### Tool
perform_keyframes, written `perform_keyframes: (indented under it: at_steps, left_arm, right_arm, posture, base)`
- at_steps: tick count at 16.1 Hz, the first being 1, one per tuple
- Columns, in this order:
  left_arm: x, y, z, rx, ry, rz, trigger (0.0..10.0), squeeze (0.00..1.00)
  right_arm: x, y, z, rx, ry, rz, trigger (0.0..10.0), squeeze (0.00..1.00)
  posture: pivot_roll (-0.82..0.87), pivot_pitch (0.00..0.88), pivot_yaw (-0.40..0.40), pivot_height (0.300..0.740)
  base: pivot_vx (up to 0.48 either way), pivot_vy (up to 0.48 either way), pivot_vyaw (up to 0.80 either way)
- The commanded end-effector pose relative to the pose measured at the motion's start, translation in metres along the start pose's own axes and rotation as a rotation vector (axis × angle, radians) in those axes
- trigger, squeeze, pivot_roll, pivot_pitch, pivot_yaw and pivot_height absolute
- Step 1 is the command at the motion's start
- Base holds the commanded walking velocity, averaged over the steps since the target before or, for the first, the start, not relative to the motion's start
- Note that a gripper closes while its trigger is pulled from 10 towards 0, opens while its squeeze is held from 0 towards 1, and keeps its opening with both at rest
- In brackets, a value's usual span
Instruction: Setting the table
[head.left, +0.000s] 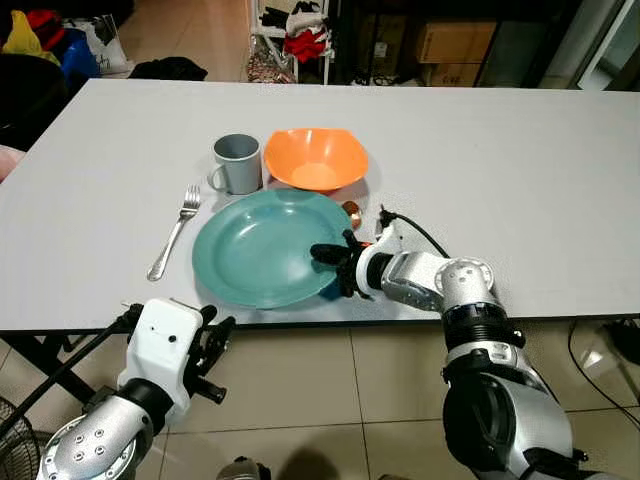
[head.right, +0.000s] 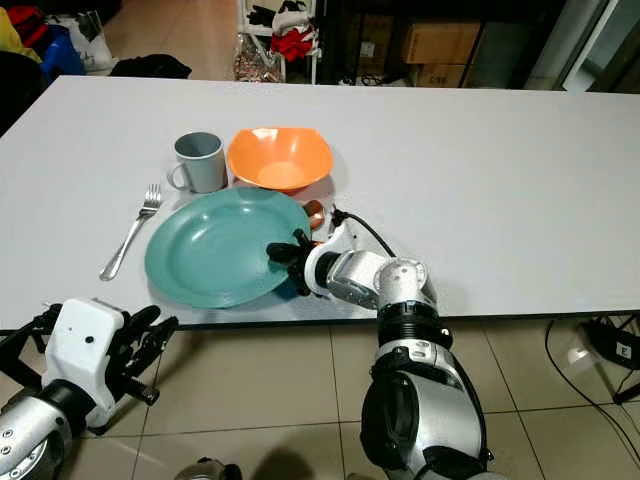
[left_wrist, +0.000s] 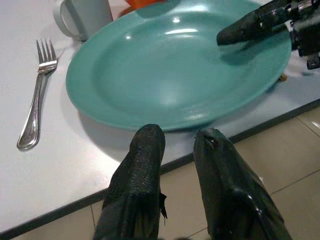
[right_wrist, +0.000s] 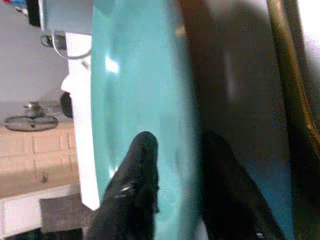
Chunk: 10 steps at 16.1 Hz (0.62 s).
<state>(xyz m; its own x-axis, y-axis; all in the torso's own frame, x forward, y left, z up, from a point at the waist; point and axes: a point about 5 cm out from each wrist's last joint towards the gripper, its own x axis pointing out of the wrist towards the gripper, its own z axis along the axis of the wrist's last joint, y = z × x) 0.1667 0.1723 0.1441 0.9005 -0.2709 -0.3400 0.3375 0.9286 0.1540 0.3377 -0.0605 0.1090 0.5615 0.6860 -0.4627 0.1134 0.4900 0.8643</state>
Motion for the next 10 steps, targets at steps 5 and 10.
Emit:
perform_keyframes:
  at_steps: [5, 10]
  left_arm:
    - [0.0, 0.0, 0.003, -0.002, -0.008, -0.009, 10.0, 0.0]
    - [0.0, -0.002, 0.0, -0.009, 0.004, -0.013, 10.0, 0.0]
  right_arm:
    - [-0.009, -0.005, 0.009, -0.046, -0.019, -0.048, 10.0, 1.0]
    - [-0.027, -0.007, 0.017, -0.06, -0.023, -0.046, 10.0, 1.0]
  posture:
    - [0.01, 0.057, -0.011, 0.74]
    - [0.0, 0.055, -0.01, 0.74]
  base:
    - [0.0, 0.0, 0.0]
    - [0.0, 0.0, 0.0]
